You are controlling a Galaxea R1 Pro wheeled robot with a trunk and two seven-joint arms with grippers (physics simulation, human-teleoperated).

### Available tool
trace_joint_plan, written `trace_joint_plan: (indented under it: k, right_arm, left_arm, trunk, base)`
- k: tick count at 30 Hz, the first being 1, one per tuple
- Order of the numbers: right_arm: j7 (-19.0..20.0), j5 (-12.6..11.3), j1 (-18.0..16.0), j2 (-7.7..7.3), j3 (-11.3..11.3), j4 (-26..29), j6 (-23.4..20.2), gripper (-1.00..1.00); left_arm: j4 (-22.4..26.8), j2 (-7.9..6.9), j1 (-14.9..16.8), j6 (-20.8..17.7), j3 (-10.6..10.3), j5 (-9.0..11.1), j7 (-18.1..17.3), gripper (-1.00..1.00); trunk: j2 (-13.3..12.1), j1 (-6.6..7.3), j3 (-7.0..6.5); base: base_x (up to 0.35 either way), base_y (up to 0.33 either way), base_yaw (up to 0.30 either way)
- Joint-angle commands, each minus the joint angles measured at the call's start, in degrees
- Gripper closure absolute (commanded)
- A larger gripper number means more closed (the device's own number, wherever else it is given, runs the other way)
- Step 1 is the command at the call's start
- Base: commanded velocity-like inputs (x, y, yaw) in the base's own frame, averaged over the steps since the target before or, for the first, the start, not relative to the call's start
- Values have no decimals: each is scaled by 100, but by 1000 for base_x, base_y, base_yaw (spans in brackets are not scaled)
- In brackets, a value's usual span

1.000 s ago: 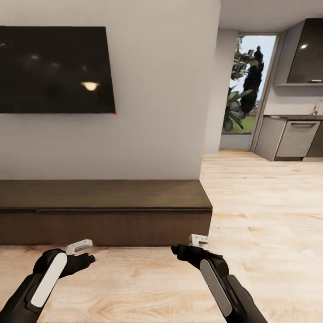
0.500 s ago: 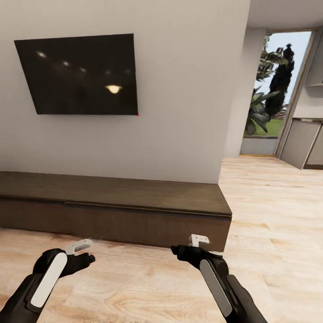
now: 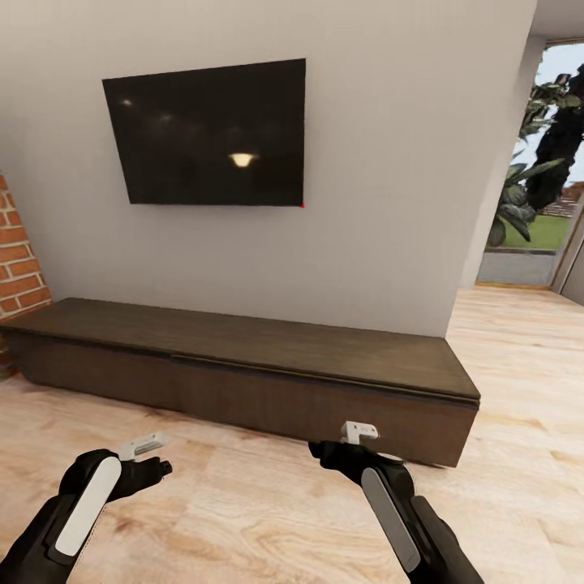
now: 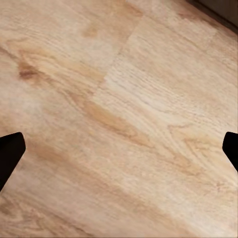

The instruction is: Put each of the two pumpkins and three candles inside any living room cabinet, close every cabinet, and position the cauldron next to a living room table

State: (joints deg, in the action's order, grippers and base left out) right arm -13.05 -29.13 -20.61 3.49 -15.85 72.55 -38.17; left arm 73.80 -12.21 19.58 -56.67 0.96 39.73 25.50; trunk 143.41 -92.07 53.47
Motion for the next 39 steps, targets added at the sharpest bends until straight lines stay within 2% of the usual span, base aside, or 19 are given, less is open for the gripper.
trace_joint_plan:
  k: [1, 8, 16, 19, 27, 39]
  right_arm:
    - [-57, -60, -4, -1, -6, 10, -16, -100]
    - [-57, -62, -4, -1, -6, 6, -15, -100]
    - [-72, -51, -4, 3, -19, -1, -12, -100]
    - [-74, -50, -4, 3, -34, -3, -14, -100]
    - [-241, -56, -4, 3, -312, -60, -15, -100]
    - [-286, -58, -4, 4, -339, -81, -15, -100]
  left_arm:
    - [3, -1, 2, -11, 0, 60, 48, -100]
    - [3, -1, 2, -11, -1, 61, 48, -100]
    - [3, -1, 2, -11, -7, 53, 48, -100]
    - [3, 3, 2, -11, -8, 59, 50, -100]
    - [3, 6, 2, -11, -4, 55, 49, -100]
    - [3, 8, 2, -11, -1, 56, 45, -100]
  trunk:
    - [3, 1, 7]
    - [3, 1, 8]
    - [3, 1, 8]
    - [3, 1, 8]
    - [3, 1, 8]
    - [3, 1, 8]
  base:
    - [0, 320, 23]
    - [0, 299, 5]
    - [0, 43, 17]
    - [0, 2, 201]
    - [-11, 0, 264]
    - [-75, 0, 272]
